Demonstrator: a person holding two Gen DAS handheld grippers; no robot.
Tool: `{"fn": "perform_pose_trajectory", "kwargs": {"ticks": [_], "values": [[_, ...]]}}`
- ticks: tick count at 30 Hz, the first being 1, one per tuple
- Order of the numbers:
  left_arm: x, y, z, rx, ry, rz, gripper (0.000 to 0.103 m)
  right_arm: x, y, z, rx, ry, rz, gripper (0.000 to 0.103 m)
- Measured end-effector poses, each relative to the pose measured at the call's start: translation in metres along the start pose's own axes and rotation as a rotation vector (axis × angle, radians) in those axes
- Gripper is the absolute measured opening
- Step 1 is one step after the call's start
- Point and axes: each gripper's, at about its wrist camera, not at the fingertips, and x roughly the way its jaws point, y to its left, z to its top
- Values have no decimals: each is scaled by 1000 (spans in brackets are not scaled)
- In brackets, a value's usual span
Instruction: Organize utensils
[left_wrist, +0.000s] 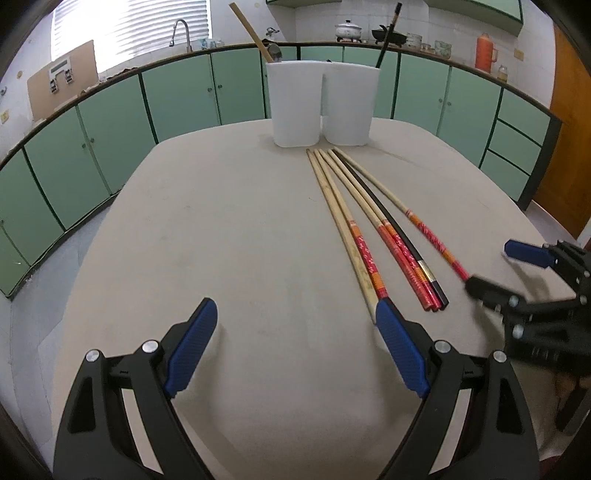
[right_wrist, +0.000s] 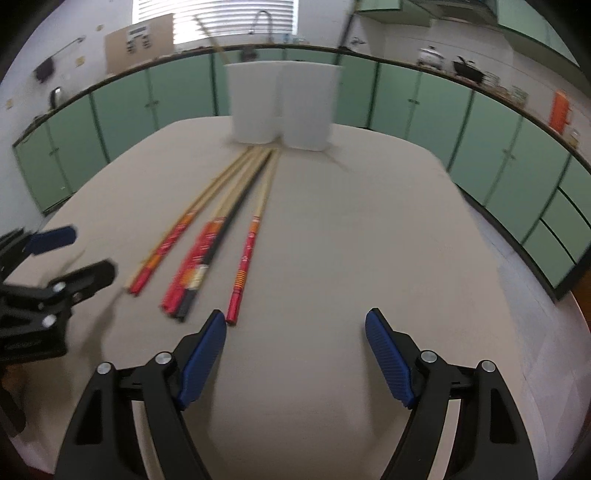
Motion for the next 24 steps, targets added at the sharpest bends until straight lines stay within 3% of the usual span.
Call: {"fn": "perform_pose_trajectory", "kwargs": {"ticks": [16,22,24], "values": [[15,-4,1,-14,66,1,85,2,-6,-1,19,0,22,77],[14,6,3,-49,65,16,76,-1,-4,-2,15,-11,45,76],[14,5,3,-40,62,15,73,-3,-2,-4,5,-18,80,69]]}}
